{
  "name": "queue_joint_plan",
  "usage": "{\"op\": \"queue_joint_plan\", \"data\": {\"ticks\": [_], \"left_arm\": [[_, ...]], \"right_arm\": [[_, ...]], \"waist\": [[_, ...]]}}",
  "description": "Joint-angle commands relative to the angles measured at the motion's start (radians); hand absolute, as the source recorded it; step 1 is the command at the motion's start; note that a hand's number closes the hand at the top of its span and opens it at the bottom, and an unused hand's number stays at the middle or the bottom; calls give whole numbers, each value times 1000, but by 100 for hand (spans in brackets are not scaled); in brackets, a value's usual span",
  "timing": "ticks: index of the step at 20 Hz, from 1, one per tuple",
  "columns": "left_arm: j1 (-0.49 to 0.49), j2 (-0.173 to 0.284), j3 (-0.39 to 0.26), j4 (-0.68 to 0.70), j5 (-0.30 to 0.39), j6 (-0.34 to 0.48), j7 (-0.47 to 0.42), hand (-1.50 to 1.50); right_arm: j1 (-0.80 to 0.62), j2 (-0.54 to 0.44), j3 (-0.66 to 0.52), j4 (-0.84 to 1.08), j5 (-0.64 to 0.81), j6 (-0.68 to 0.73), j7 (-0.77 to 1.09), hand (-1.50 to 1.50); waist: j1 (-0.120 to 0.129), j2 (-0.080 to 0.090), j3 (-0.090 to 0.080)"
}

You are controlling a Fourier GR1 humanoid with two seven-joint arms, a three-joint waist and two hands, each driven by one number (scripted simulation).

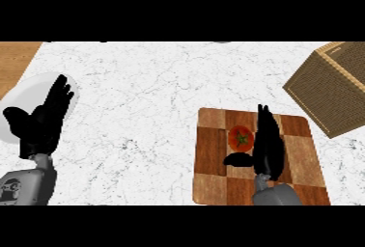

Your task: Pick the tomato from the cutting board and place it in the basket

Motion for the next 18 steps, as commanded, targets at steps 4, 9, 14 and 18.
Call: {"op": "queue_joint_plan", "data": {"ticks": [4, 9, 14, 18], "left_arm": [[-20, 4, 18, 45, 13, -20, -29, 0], [-33, -11, 6, 83, -15, -6, -53, 0], [-21, -27, -28, -35, -28, 13, 43, 0], [-12, -21, -35, -1, -8, -34, -3, 0]], "right_arm": [[-37, -31, 11, 165, -54, 76, -120, 150], [-34, 5, 75, 148, -64, 21, -123, 150], [-91, 5, 14, 306, -109, -37, -166, 150], [-263, 5, 13, 397, -245, 18, 27, 150]], "waist": [[5, 10, 5], [1, 9, 5], [18, 11, 7], [78, 28, 8]]}}
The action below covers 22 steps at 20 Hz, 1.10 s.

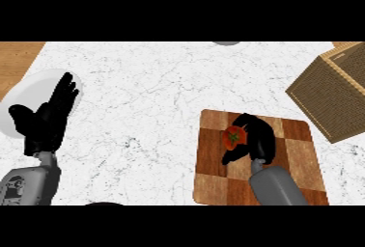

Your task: Pick the tomato from the cutting board and place it in the basket

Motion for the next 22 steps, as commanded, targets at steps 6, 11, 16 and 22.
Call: {"op": "queue_joint_plan", "data": {"ticks": [6, 11, 16, 22], "left_arm": [[-53, -10, -21, 17, -10, -4, -1, 0], [-71, -39, -35, 55, -24, 15, -19, 0], [-45, -18, -4, 70, -13, 8, -36, 0], [-35, -23, 10, 71, -20, 33, -22, 0]], "right_arm": [[-257, 44, 7, 328, -251, -125, 95, 150], [-313, 45, 64, 326, -353, -386, -36, 150], [-353, 45, 134, 241, -466, -577, -140, 150], [-551, 45, 141, 306, -332, -622, 61, 150]], "waist": [[68, 45, 29], [58, 43, 28], [26, 28, 26], [-22, 15, 23]]}}
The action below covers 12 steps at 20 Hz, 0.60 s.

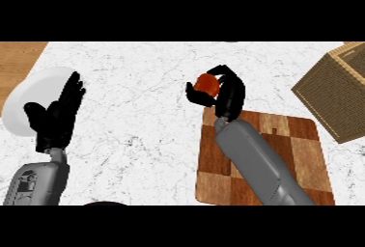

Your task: Pick the tomato from the cutting board and place it in the basket

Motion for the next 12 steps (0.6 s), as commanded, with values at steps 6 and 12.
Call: {"op": "queue_joint_plan", "data": {"ticks": [6, 12], "left_arm": [[51, 42, 45, -23, 30, -36, -9, 0], [58, 38, 29, -70, 14, -25, 34, 0]], "right_arm": [[-247, -48, -84, 82, 193, -6, 293, 150], [-333, -117, -207, 87, 214, -45, 341, 150]], "waist": [[-38, -10, -1], [-32, -8, 0]]}}
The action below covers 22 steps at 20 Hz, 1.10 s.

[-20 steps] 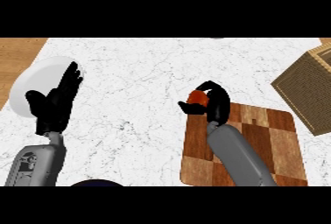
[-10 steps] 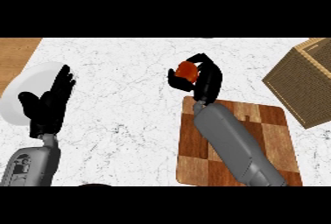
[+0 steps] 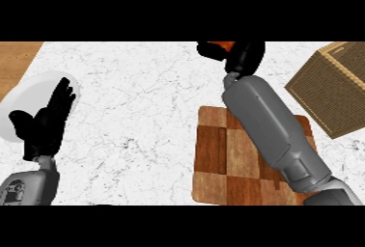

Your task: Pick the tomato from the cutting board and place it in the basket

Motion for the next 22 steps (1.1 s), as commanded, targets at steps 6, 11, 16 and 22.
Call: {"op": "queue_joint_plan", "data": {"ticks": [6, 11, 16, 22], "left_arm": [[-70, 13, 22, 68, 5, -5, 7, 0], [4, 12, 5, -39, 11, -23, 23, 0], [-33, 12, 15, -17, 10, -11, 50, 0], [-56, 1, -7, -44, -7, 1, 79, 0]], "right_arm": [[-150, -136, -124, 108, 84, 45, 108, 150], [-175, -210, -156, 186, 129, 72, 135, 150], [-206, -250, -177, 287, 111, 175, 76, 150], [-208, -326, -244, 409, 68, 207, -17, 150]], "waist": [[-2, 5, 0], [6, 3, 0], [13, 7, 1], [26, 13, 1]]}}
